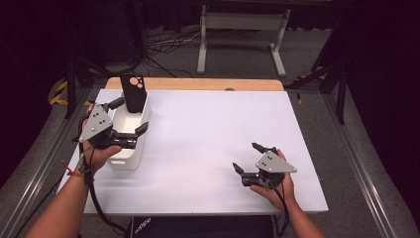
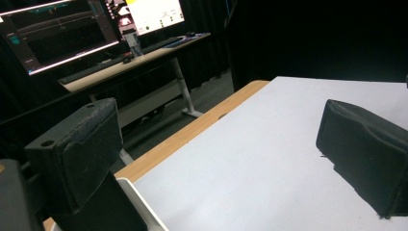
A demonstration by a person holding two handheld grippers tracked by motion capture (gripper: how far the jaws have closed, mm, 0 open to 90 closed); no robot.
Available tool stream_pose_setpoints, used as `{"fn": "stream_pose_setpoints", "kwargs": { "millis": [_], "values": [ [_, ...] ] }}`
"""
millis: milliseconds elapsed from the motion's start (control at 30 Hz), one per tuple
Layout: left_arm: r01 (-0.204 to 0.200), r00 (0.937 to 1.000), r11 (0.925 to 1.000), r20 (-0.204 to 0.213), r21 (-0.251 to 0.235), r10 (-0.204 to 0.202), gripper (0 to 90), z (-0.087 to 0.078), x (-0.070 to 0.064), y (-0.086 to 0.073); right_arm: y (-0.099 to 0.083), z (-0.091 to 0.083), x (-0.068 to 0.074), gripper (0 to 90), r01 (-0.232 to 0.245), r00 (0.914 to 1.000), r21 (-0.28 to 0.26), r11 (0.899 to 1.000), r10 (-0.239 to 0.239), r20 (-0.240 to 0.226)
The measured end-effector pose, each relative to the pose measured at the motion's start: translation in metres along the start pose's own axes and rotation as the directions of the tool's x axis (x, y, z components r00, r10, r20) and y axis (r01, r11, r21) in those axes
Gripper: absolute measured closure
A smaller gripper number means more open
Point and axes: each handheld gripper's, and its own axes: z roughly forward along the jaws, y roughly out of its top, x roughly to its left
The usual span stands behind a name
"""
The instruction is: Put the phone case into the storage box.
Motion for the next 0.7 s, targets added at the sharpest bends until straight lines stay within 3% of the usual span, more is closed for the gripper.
{"fn": "stream_pose_setpoints", "kwargs": {
  "millis": [700],
  "values": [
    [0.004, 0.9991, 0.9999, 0.041, -0.016, -0.004, 2.9, -0.013, -0.019, -0.006, 0.004, -0.003, 0.002, 11.9, 0.007, 1.0, -0.017, 1.0, -0.007, 0.003]
  ]
}}
